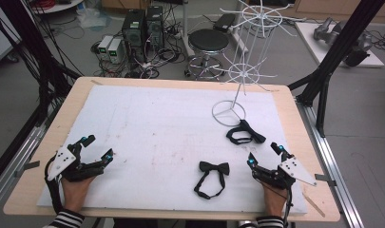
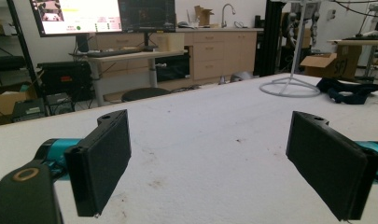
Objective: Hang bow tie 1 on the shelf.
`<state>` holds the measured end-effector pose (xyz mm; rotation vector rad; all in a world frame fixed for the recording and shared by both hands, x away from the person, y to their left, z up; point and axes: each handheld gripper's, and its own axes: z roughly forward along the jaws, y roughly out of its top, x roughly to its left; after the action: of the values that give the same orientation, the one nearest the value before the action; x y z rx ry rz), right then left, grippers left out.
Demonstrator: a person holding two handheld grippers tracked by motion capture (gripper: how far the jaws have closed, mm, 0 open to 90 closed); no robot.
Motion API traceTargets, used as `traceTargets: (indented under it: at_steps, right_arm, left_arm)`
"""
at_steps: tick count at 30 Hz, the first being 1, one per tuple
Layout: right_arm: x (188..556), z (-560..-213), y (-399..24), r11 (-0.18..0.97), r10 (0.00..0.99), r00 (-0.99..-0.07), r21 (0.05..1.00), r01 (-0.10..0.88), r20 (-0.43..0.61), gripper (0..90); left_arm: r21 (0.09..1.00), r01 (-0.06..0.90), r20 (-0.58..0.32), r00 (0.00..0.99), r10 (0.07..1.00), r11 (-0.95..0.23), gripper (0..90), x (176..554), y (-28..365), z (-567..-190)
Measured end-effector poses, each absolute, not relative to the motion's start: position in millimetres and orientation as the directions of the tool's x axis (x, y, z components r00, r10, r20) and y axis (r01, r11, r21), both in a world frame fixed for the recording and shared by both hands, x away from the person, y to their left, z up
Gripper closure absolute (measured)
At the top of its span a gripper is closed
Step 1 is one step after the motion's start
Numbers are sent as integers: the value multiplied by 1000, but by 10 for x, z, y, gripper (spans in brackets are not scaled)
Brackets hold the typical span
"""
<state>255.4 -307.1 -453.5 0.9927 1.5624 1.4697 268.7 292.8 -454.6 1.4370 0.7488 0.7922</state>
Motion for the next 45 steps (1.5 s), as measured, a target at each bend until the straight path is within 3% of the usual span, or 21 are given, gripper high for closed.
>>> traceTargets:
  at_steps: [7, 18, 31, 45]
  right_arm:
    - [2603, -4512, -3094, 15, 911, -412, 996, 89, 23, 91]
    - [2700, -4279, -3121, 72, 900, -436, 986, 151, 1, 90]
    - [3050, -3903, -3141, 183, 858, -513, 943, 277, -15, 90]
    - [3368, -3716, -3177, 325, 822, -567, 864, 385, -56, 91]
  left_arm:
    - [1000, -21, 23, 550, 835, -14, 143, 2684, 2933, -4548]
    - [1000, -18, 19, 549, 835, -12, 143, 2689, 2933, -4548]
    - [1000, -17, 17, 550, 835, -10, 143, 2689, 2936, -4548]
    - [1000, -18, 19, 549, 836, -12, 143, 2688, 2933, -4548]
